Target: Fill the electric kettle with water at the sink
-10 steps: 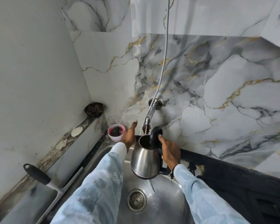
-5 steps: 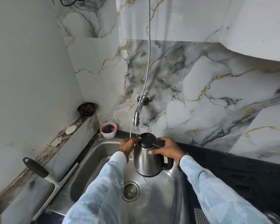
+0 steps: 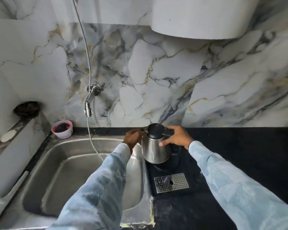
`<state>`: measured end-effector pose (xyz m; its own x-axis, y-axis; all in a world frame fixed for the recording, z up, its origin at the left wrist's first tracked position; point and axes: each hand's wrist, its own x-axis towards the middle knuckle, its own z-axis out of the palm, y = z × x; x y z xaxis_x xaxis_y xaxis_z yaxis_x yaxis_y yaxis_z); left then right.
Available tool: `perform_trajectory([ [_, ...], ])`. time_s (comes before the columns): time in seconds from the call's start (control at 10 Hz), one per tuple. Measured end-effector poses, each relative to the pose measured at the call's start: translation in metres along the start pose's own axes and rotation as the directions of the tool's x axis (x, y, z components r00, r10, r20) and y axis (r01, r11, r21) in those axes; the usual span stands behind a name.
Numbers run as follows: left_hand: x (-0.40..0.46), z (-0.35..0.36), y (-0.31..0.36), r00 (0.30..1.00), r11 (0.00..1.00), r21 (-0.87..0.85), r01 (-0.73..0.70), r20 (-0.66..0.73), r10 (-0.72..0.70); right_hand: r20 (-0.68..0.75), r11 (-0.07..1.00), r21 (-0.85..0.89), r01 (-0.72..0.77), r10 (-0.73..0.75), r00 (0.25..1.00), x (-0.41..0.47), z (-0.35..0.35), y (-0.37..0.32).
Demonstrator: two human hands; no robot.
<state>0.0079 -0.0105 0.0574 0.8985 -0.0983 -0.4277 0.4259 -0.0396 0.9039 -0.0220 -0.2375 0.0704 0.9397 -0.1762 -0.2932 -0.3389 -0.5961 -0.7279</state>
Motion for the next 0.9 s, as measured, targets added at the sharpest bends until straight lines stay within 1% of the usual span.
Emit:
perform_trajectory([
  [0.1,-0.009,0.028,-0.008,0.999,0.999,0.051,-0.016,0.039,0.014,-0.020,0.999,-0.040,-0.030,0.029,0.999,-0.011,-0.016,0.024],
  [0.2,-0.007,0.047,-0.014,0.997,0.996,0.072,-0.057,0.051,0.053,-0.010,0.992,-0.109,-0.065,0.064,0.998,-0.022,-0.029,0.036],
  [0.3,-0.003,0.058,-0.010,0.995,0.970,0.223,-0.096,0.055,0.086,-0.004,0.975,-0.217,-0.056,0.056,0.998,-0.027,-0.041,0.043],
  [0.4,-0.002,0.059,-0.009,0.998,0.941,0.332,-0.063,0.051,0.049,0.010,0.962,-0.270,-0.050,0.054,0.998,-0.029,-0.045,0.046],
  [0.5,-0.002,0.054,-0.013,0.999,0.919,0.392,-0.041,0.049,0.023,0.028,0.960,-0.280,-0.030,0.039,0.999,-0.032,-0.042,0.046],
  [0.6,-0.006,0.049,-0.018,0.997,0.908,0.417,-0.045,0.078,0.014,0.049,0.945,-0.325,-0.024,0.042,0.998,-0.033,-0.042,0.043],
  [0.7,-0.010,0.056,-0.020,0.995,0.906,0.416,-0.078,0.096,0.041,0.021,0.928,-0.370,-0.048,0.059,0.998,-0.036,-0.042,0.040],
  [0.8,-0.018,0.069,-0.020,0.993,0.887,0.453,-0.085,0.112,0.037,0.000,0.905,-0.421,-0.058,0.064,0.998,-0.039,-0.038,0.042],
  [0.9,-0.026,0.071,-0.022,0.997,0.852,0.519,-0.069,0.049,0.051,0.022,0.896,-0.442,-0.048,0.064,0.998,-0.036,-0.037,0.034],
])
